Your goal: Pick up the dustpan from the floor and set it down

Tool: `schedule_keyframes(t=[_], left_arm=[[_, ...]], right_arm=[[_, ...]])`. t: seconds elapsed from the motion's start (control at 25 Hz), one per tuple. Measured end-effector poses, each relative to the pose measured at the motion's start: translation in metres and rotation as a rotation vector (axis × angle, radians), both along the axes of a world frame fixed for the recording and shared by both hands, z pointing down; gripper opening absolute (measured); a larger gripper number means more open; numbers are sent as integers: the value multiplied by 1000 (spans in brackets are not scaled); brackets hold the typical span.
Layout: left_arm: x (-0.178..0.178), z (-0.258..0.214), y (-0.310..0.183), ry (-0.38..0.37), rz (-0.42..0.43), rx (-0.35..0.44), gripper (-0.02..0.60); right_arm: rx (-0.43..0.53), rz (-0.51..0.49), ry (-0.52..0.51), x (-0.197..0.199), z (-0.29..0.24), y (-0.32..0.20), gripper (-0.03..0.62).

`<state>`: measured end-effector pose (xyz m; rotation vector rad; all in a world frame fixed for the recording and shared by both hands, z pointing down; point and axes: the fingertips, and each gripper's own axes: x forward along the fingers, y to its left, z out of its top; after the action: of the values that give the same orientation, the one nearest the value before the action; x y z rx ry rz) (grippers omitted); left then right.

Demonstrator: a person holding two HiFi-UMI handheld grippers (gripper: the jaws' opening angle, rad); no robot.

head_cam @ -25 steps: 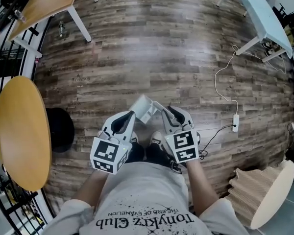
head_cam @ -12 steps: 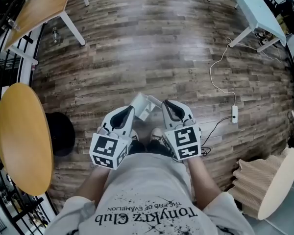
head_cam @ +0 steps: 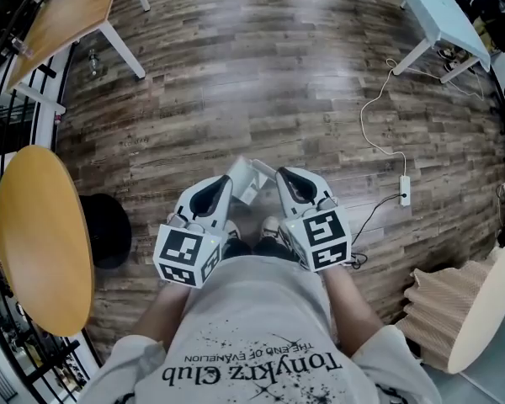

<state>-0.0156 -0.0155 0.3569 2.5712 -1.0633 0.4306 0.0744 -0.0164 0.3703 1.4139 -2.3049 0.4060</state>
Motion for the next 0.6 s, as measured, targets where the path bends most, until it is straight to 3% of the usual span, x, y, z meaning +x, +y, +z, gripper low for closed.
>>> schedule_keyframes(t=[0.6], left_arm=[[-3,3,5,-11,-24,-8,23]], right_arm=[[-18,-20,-55,2,0,-4,25]])
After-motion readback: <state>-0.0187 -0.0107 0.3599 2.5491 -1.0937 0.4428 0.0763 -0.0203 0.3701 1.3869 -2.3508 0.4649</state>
